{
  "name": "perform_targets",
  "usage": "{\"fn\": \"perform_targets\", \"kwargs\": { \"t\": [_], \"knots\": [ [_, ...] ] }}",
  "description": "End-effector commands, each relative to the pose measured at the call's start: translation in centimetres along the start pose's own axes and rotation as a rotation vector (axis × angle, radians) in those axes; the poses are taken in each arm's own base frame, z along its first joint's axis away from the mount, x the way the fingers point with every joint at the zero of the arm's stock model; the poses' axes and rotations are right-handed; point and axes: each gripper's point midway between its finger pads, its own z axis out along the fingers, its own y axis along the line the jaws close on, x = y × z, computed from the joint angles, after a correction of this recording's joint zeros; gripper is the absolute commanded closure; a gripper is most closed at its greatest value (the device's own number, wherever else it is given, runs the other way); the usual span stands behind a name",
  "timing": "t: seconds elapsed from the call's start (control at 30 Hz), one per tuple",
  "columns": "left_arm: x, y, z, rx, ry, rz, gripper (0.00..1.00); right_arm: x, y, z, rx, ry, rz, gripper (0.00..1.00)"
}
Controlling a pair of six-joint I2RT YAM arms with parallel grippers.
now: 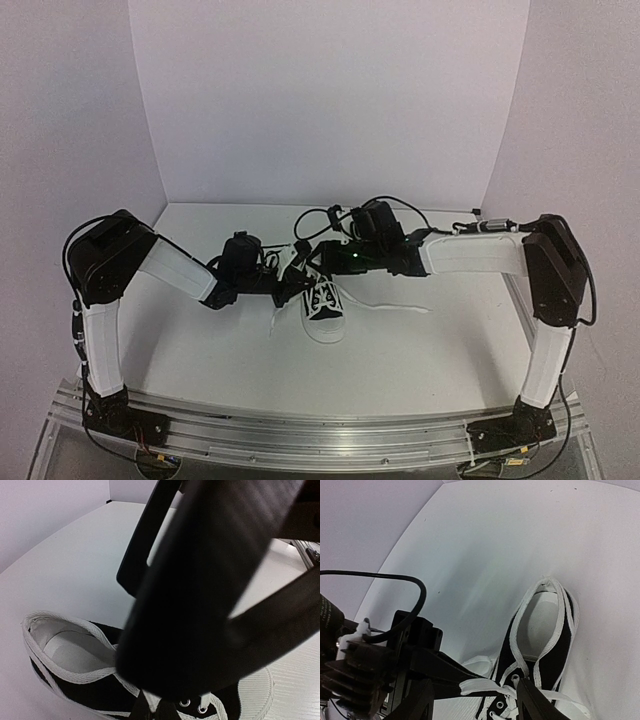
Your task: Tie the shoes
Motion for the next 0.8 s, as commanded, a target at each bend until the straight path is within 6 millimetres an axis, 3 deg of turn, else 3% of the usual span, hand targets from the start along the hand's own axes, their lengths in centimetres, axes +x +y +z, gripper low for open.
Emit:
{"fn": "perform_targets", "kwargs": {
  "t": [0.0,0.17,0.53,0.63,0.77],
  "knots": [
    [-1.8,0.3,0.5,-0.005,-0.048,0.043,1.0,0.0,-0.4,1.3,0.022,0.008,0.004,0.42],
    [-1.7,0.3,0.5,-0.006,-0.045,0.044,1.0,-0.3,-0.6,2.1,0.027,0.004,-0.018,0.41],
    [-1.7,0.5,0.6,-0.012,-0.043,0.045,1.0,0.5,0.6,2.9,-0.028,0.039,-0.002,0.54],
    [-1.6,0.5,0.6,-0.012,-0.041,0.046,1.0,0.8,0.6,2.9,-0.034,0.048,0.001,0.64],
    [-1.5,0.5,0.6,-0.011,-0.039,0.046,1.0,0.3,0.9,2.6,-0.035,0.035,-0.012,0.86]
  ]
}}
